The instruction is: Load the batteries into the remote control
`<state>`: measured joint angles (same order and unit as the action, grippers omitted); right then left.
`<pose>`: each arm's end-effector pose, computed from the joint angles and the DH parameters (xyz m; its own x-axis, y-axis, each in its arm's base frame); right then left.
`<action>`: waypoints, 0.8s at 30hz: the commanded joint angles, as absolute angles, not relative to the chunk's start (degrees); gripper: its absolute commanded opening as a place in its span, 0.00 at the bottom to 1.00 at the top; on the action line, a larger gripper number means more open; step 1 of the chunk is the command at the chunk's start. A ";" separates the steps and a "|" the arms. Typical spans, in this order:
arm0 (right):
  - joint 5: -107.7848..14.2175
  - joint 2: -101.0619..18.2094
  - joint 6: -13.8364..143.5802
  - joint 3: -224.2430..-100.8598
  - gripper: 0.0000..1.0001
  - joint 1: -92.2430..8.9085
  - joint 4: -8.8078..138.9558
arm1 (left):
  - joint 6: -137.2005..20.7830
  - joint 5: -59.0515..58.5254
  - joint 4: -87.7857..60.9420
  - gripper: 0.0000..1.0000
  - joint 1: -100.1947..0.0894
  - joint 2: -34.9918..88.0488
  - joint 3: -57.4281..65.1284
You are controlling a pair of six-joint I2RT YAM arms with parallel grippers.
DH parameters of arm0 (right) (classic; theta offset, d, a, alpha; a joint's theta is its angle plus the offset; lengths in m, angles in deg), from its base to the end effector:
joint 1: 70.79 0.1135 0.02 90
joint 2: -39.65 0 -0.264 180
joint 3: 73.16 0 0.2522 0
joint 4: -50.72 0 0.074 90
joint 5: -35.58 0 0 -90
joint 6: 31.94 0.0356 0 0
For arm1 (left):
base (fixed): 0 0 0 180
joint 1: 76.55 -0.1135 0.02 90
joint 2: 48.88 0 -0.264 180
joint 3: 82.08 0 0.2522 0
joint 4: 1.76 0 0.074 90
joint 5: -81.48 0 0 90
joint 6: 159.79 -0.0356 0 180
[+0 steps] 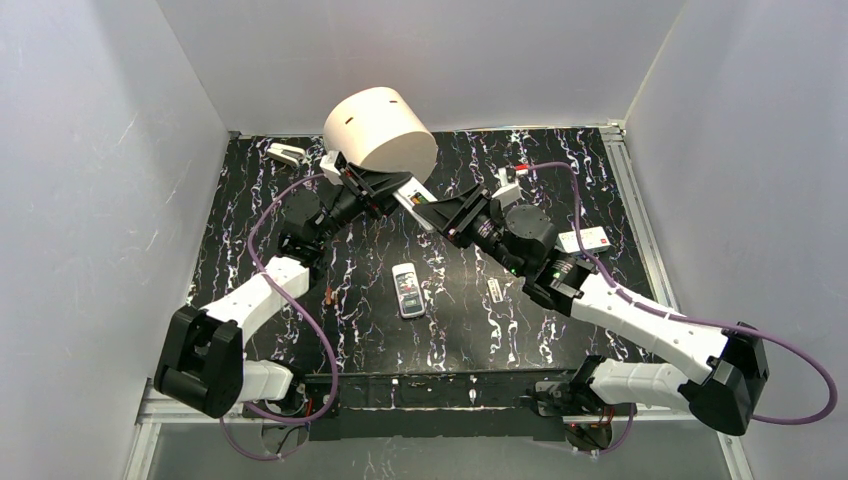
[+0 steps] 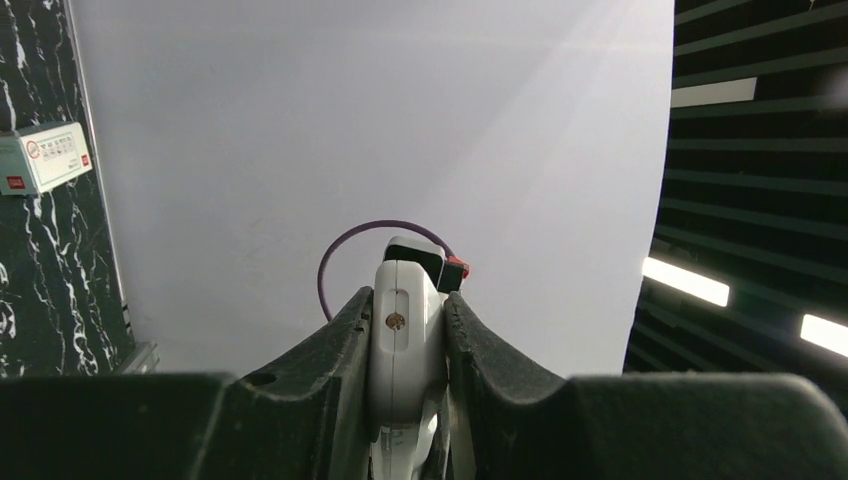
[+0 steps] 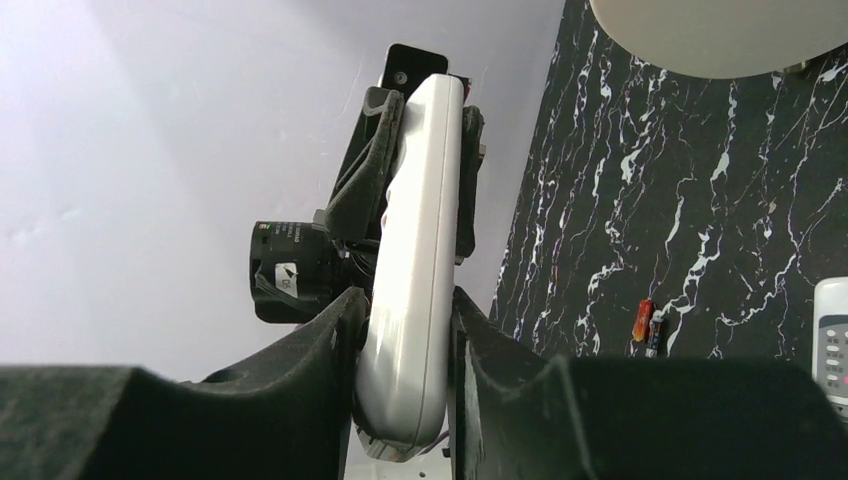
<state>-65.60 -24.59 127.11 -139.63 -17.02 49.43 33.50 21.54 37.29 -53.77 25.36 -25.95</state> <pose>0.1628 0.2105 0.3678 -0.6192 0.7050 -0.3458 -0.2759 0.2169 0.9364 0.2567 -0.1271 0.3266 -0.8217 -0.5685 0.0405 0.1445 -0.2765 -0.9501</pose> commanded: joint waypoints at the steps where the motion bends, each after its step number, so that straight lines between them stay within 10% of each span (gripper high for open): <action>1: -65.15 -26.48 127.10 -141.41 0.33 -17.57 51.72 | 31.51 24.52 39.19 0.00 -52.72 20.91 -24.62; 8: -67.13 -19.86 122.13 -135.52 0.84 -17.81 43.36 | 18.91 25.06 30.55 0.00 -53.86 17.43 -23.23; 24: -55.60 -19.76 117.17 -134.98 0.58 -18.12 41.48 | 14.69 29.05 28.52 0.00 -54.83 17.92 -21.08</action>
<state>-57.98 -18.82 119.16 -133.09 -17.91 42.02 15.75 27.35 27.37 -54.33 18.43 -23.70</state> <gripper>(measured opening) 0.621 0.241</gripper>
